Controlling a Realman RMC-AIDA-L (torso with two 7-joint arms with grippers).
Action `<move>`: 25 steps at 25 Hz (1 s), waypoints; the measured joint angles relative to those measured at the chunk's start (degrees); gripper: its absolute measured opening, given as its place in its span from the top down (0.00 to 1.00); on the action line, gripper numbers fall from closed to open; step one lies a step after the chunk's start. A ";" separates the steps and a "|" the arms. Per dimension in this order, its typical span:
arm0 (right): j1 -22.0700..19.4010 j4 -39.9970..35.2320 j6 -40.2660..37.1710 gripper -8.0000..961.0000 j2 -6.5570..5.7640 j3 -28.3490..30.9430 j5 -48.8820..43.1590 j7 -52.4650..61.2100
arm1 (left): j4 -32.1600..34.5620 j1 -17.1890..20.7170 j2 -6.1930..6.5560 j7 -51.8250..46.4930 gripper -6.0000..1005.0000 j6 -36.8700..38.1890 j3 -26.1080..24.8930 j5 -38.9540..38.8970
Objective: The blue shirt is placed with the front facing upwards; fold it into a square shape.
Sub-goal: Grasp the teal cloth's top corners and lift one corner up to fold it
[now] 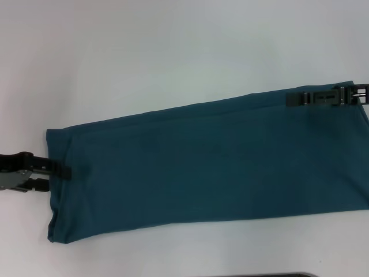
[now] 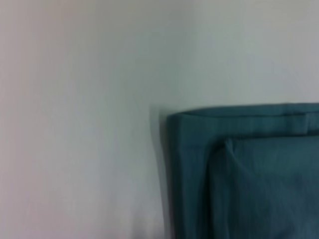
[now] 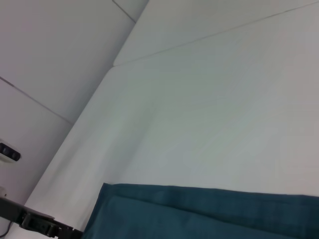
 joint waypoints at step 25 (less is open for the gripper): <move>-0.73 0.01 -0.30 0.31 -0.23 0.45 0.00 0.04 | 0.00 -0.11 -1.72 -1.39 0.24 -0.47 0.03 -0.65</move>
